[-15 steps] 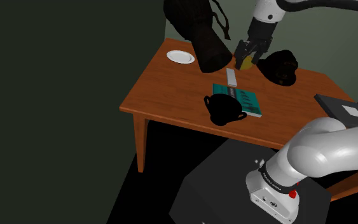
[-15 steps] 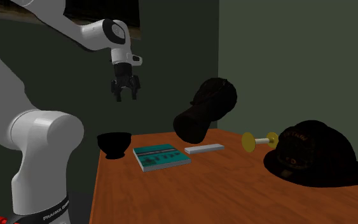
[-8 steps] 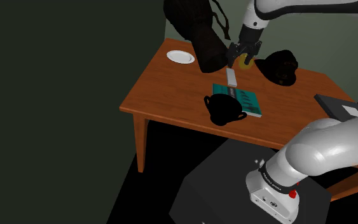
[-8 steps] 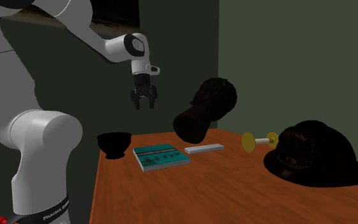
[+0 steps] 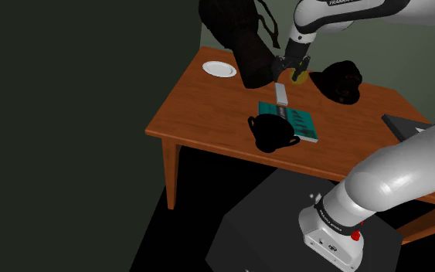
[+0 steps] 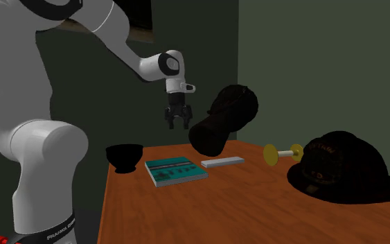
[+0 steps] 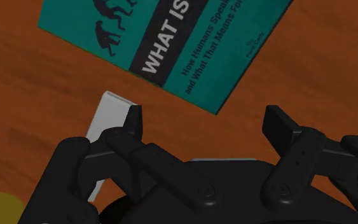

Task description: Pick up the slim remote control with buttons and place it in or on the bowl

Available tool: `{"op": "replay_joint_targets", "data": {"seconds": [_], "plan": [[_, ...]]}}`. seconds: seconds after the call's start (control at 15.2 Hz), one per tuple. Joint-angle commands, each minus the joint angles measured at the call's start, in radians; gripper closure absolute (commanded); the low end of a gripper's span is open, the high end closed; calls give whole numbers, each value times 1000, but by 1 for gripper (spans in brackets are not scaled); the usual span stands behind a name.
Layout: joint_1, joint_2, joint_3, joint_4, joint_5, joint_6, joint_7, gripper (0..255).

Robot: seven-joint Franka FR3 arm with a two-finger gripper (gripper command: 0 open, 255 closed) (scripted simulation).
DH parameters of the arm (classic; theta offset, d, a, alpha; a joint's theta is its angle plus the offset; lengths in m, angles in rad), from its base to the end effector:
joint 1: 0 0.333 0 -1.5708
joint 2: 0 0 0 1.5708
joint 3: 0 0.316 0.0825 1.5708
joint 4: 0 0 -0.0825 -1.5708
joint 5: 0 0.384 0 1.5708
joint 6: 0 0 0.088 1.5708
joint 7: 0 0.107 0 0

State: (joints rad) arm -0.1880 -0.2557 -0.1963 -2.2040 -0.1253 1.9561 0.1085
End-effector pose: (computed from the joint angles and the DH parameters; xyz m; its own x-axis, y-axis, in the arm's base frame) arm 0.4375 -0.1908 0.4861 0.9050 -0.4254 0.0099 -0.4251 -0.9027 0.0662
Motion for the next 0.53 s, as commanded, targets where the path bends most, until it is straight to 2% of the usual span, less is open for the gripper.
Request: {"op": "replay_joint_targets", "data": {"seconds": [0.0, 0.46], "plan": [[-14, 68, -25, 35, 12, 35, -11, 0], [-66, 300, -95, 183, 90, 118, -57, 0]]}}
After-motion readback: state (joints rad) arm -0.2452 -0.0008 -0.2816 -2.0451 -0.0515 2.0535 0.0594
